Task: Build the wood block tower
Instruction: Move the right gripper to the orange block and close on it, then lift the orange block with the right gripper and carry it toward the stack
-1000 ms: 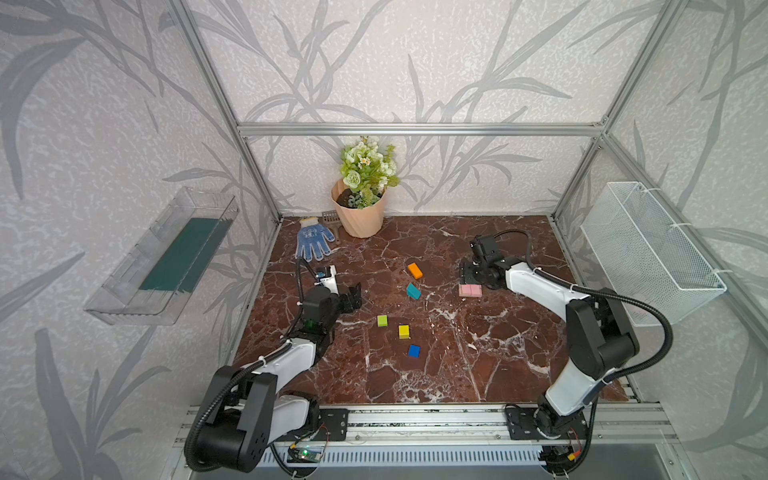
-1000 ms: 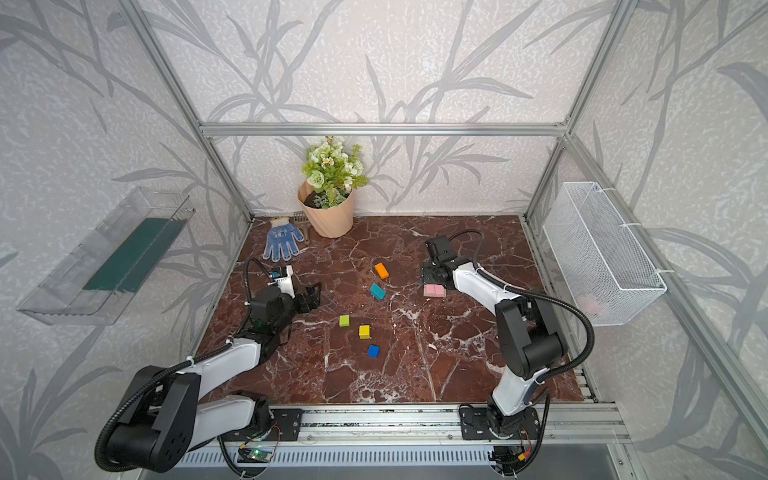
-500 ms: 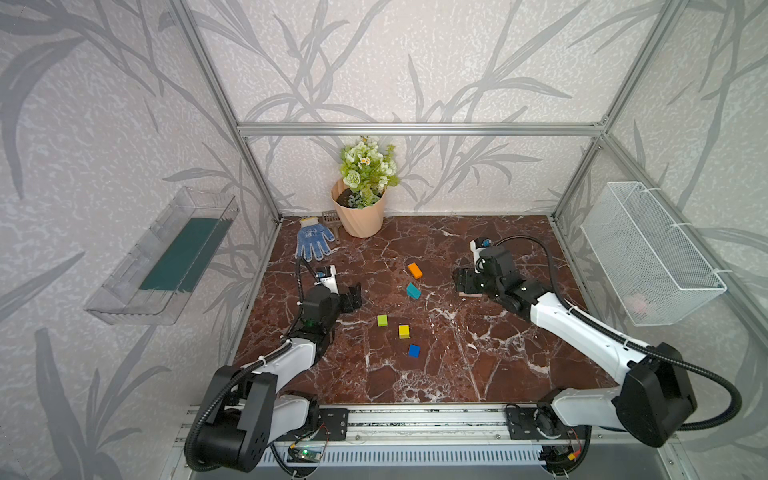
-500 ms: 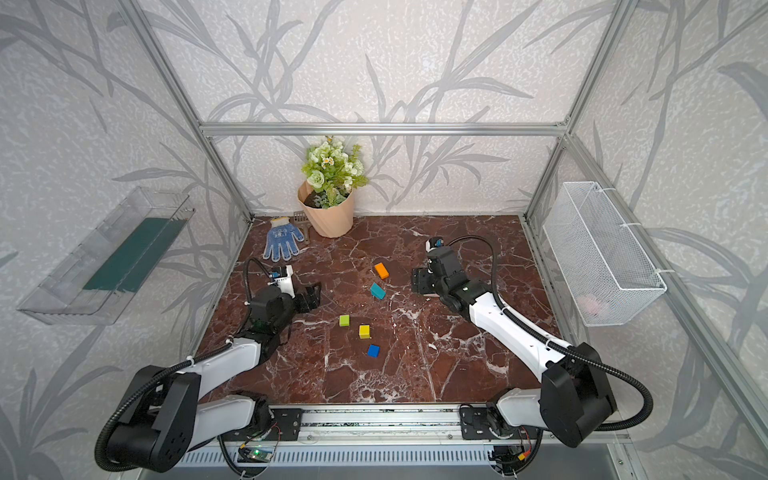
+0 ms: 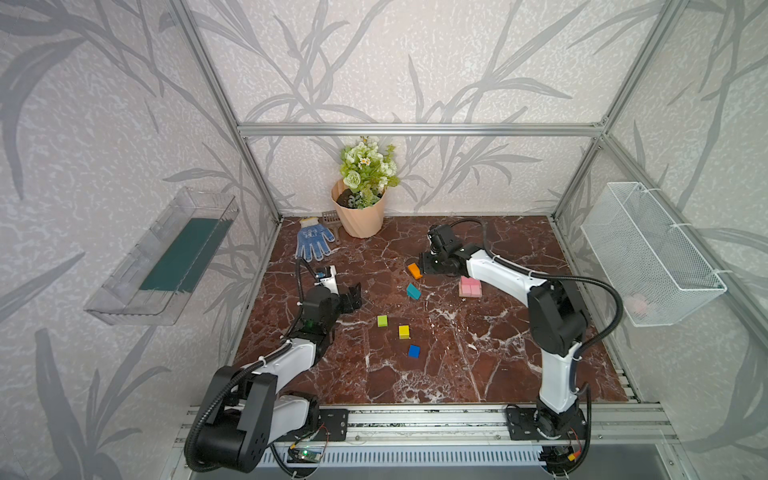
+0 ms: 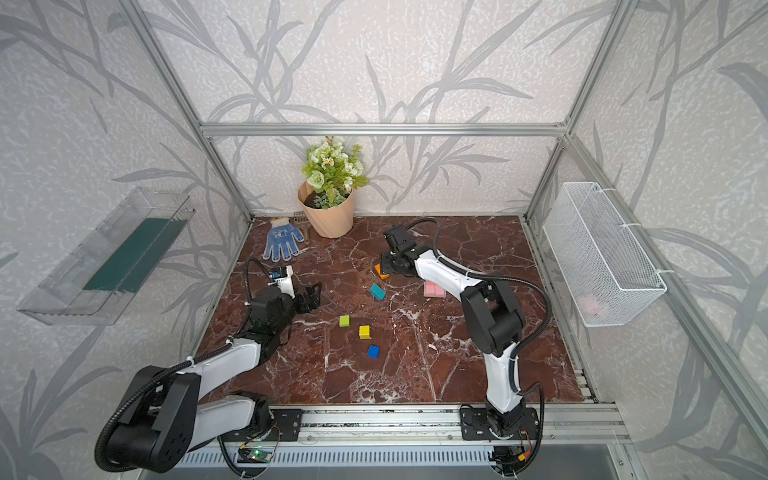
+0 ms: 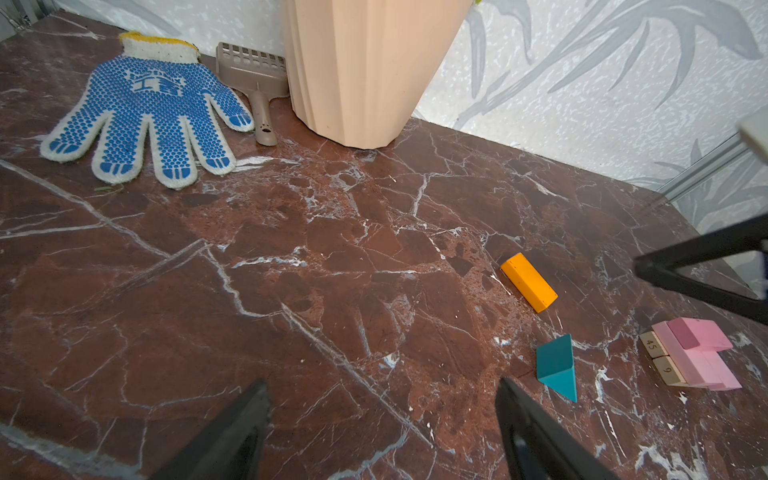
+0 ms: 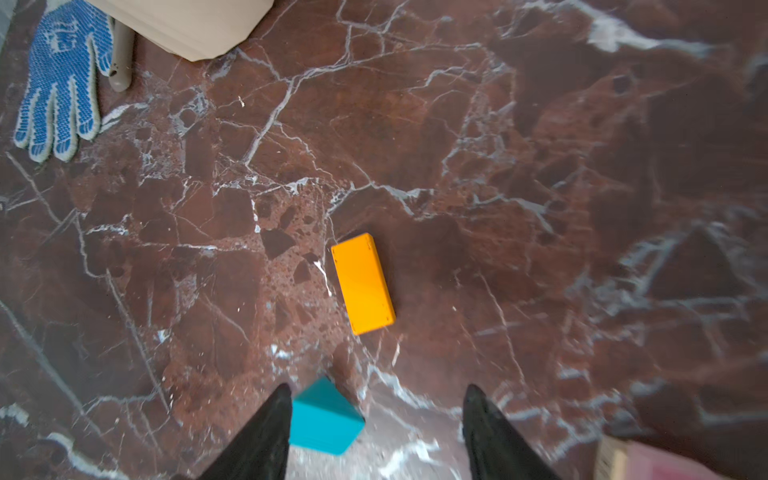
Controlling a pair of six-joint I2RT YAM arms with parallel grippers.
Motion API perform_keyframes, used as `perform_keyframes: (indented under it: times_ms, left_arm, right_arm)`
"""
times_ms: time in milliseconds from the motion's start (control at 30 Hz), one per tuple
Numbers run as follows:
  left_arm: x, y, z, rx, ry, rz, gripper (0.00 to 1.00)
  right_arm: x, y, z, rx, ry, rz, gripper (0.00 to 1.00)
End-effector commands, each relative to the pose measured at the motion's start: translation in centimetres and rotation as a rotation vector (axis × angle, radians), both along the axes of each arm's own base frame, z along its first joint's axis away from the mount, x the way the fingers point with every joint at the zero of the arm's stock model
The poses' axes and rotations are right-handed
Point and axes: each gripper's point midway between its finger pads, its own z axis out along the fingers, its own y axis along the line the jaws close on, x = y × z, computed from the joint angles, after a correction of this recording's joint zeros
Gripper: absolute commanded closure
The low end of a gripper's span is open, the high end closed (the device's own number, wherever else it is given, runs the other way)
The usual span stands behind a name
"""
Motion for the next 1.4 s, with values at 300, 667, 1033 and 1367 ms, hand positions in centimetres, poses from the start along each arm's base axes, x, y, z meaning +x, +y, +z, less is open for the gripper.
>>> perform_keyframes:
  times_ms: [300,667,1033,1367]
  left_arm:
    - [0.5,-0.1,1.0,0.001,-0.031,0.002,0.15]
    - [0.5,-0.1,1.1,0.001,-0.033,0.001,0.15]
    - [0.4,-0.1,1.1,0.001,-0.033,0.002,0.15]
    - [0.4,-0.1,1.1,0.0,-0.033,0.003,0.15]
  right_arm:
    - [0.3,1.5,-6.2,-0.169,0.165,0.076,0.41]
    - [0.6,-1.1,-7.6,-0.265,0.178,-0.008,0.5]
    - [2.2,-3.4,-8.5,-0.24,0.212,-0.075,0.52]
    - [1.8,-2.7,-7.4,-0.19,0.197,-0.053,0.52]
